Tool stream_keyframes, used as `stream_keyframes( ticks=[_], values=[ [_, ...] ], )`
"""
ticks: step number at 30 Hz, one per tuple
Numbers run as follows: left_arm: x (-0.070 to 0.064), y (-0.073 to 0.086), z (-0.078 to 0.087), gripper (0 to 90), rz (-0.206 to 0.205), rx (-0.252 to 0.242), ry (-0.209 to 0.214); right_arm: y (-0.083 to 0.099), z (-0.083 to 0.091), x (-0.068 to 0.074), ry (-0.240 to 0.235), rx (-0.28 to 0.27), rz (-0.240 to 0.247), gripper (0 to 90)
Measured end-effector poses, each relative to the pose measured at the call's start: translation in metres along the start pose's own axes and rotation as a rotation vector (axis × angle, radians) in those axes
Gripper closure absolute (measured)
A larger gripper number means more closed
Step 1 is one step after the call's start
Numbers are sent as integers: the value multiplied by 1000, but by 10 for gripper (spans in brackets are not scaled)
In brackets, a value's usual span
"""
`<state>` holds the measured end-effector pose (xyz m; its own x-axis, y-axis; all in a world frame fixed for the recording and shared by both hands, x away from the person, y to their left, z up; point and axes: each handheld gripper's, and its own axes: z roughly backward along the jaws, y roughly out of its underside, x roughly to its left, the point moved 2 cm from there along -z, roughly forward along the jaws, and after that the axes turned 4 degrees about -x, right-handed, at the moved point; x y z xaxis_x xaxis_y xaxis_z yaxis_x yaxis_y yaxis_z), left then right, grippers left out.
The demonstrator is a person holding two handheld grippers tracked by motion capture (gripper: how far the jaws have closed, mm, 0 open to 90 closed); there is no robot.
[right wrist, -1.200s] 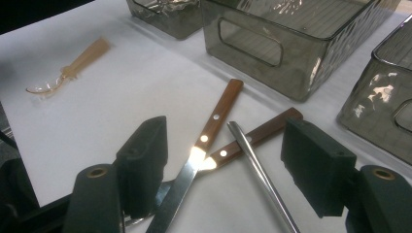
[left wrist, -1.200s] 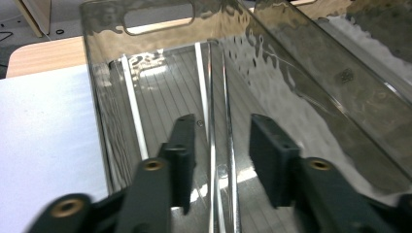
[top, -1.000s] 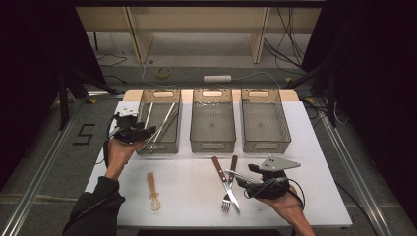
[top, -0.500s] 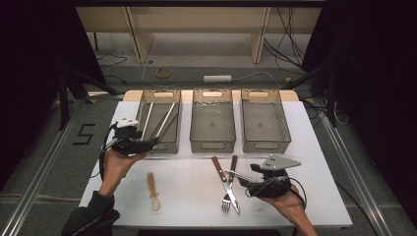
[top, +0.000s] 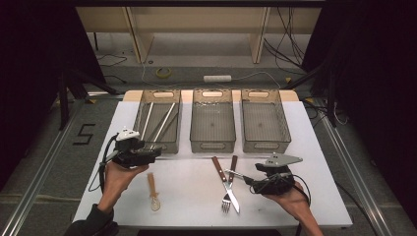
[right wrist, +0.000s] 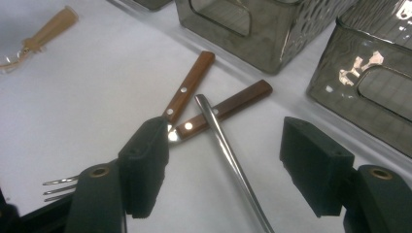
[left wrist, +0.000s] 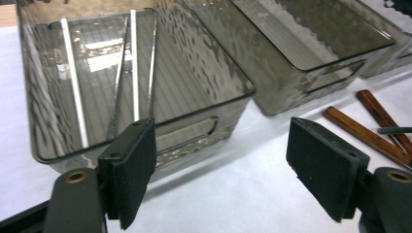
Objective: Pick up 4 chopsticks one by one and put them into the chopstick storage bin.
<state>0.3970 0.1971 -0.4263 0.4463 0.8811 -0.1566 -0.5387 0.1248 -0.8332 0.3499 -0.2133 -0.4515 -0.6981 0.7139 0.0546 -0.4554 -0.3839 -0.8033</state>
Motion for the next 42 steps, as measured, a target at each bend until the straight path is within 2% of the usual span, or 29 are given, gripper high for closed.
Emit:
stream_keyframes(
  ticks=[4, 11, 42],
  values=[
    [-5, 4, 3, 251, -8, 2, 16, 1, -1, -3, 0, 15, 0, 359],
    [-13, 10, 8, 246, -16, 22, 15, 2, -1, -4, -1, 15, -4, 356],
    [-30, 37, 22, 227, 18, 82, -50, 3, -1, -4, -10, 8, -10, 351]
  ],
)
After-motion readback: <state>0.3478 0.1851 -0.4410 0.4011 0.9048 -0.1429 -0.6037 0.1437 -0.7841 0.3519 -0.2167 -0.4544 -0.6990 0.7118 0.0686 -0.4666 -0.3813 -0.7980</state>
